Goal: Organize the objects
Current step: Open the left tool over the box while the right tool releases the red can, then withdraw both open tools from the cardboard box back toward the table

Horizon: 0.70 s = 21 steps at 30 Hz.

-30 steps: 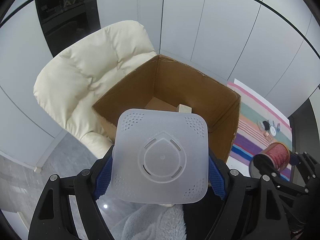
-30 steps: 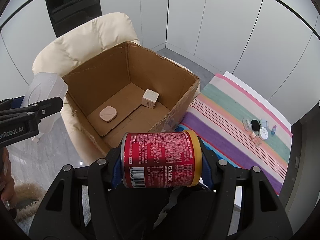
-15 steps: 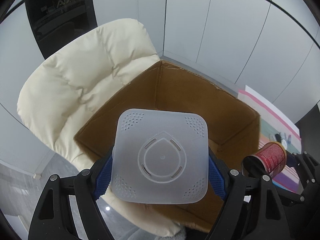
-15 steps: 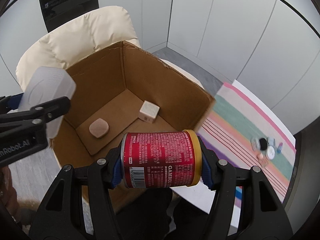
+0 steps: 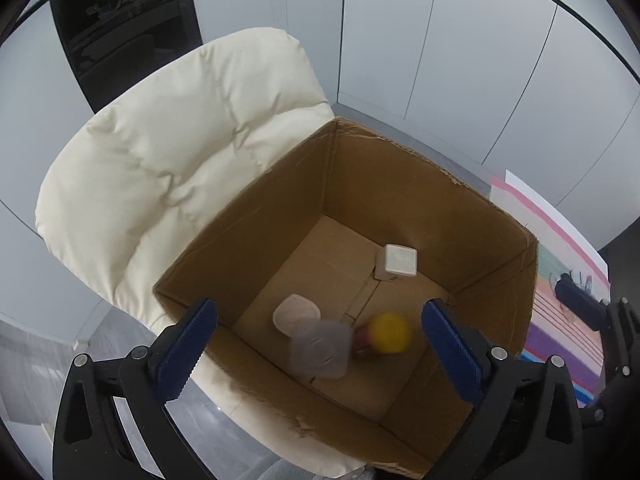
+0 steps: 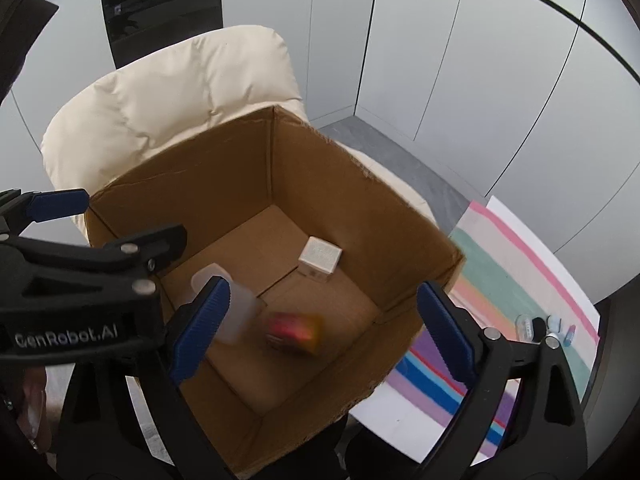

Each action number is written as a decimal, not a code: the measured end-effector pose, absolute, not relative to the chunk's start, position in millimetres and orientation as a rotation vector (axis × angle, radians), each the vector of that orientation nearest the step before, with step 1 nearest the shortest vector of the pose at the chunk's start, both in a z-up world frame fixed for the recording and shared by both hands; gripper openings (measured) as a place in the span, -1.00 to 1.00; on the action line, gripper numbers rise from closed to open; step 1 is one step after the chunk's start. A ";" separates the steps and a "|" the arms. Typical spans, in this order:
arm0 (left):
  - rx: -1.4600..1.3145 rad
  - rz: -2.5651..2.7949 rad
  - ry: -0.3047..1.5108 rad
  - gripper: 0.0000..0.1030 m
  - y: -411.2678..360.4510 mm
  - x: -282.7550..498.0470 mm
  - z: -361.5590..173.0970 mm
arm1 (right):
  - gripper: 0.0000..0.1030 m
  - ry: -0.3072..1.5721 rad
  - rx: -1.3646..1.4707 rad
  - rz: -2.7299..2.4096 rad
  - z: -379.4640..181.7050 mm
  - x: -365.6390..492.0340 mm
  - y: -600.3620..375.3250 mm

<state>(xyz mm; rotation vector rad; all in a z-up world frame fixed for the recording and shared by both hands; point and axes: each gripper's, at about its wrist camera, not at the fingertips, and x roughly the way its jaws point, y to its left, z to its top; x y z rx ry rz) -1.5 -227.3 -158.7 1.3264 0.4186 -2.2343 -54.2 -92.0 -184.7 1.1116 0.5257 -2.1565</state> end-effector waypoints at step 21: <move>1.300 -2.240 0.485 0.99 -237.9 33.7 -148.6 | 0.87 0.432 1.191 -2.170 -175.9 -54.1 -77.6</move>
